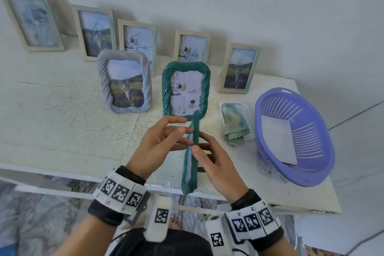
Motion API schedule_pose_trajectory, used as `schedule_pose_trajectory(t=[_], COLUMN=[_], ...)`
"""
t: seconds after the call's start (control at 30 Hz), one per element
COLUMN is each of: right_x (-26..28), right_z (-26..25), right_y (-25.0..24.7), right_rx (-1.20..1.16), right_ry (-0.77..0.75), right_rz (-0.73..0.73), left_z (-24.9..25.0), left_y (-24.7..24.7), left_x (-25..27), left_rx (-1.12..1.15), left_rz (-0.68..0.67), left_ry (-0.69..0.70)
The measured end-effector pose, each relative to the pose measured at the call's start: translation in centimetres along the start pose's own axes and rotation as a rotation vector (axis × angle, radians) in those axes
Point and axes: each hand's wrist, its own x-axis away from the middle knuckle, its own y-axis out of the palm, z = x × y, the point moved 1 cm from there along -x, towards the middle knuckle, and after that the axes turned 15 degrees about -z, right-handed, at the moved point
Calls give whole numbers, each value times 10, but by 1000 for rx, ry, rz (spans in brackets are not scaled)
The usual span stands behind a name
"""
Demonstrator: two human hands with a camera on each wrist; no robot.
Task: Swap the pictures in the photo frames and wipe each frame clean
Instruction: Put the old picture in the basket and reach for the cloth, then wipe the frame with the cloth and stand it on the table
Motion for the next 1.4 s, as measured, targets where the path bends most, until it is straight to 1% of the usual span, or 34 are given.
schedule_pose_trajectory(t=[0.03,0.07,0.1,0.17,0.2,0.23,0.3,0.37,0.43,0.53,0.63,0.8,0.87,0.97,1.0,1.03,1.1,1.17,1.27,1.33,1.4], right_x=[3,6,10,16,18,19,18,13,5,-3,-8,-12,-18,-36,-45,-54,-74,-90,-102,-105,-105], right_z=[0,1,3,10,17,23,38,51,58,62,64,54,43,26,22,19,16,17,26,33,38], right_y=[-2,-4,-8,-17,-21,-24,-28,-32,-35,-36,-35,-38,-43,-56,-63,-69,-82,-93,-105,-109,-110], right_rx=[-42,-61,-55,-64,-104,-157,-203,-115,107,460,633,882,930,996,1031,1068,1104,1108,1078,1029,998], right_ry=[-3,-14,-28,-37,-19,11,78,139,208,276,340,442,390,204,174,178,272,422,648,711,689], right_rz=[12,31,60,118,144,166,200,208,196,179,174,111,172,306,336,353,356,341,254,221,237], left_z=[-4,-10,-20,-40,-48,-55,-66,-74,-81,-84,-82,-74,-68,-61,-59,-56,-52,-49,-48,-49,-50], left_y=[2,2,-1,-14,-20,-25,-35,-44,-49,-51,-51,-48,-48,-49,-49,-48,-46,-44,-42,-42,-43], left_x=[-1,-2,-5,-9,-9,-10,-9,-10,-10,-10,-10,-13,-18,-26,-29,-32,-39,-44,-48,-48,-48], left_rx=[30,2,-85,-390,-539,-649,-775,-894,-991,-1045,-1069,-1126,-1167,-1228,-1254,-1283,-1343,-1410,-1485,-1514,-1524], left_rz=[-43,-69,-70,-46,-50,-68,-147,-247,-310,-327,-329,-345,-378,-422,-437,-458,-523,-588,-606,-590,-578], left_ry=[7,8,3,-40,-74,-96,-136,-212,-279,-313,-331,-378,-391,-416,-420,-423,-430,-454,-474,-465,-456])
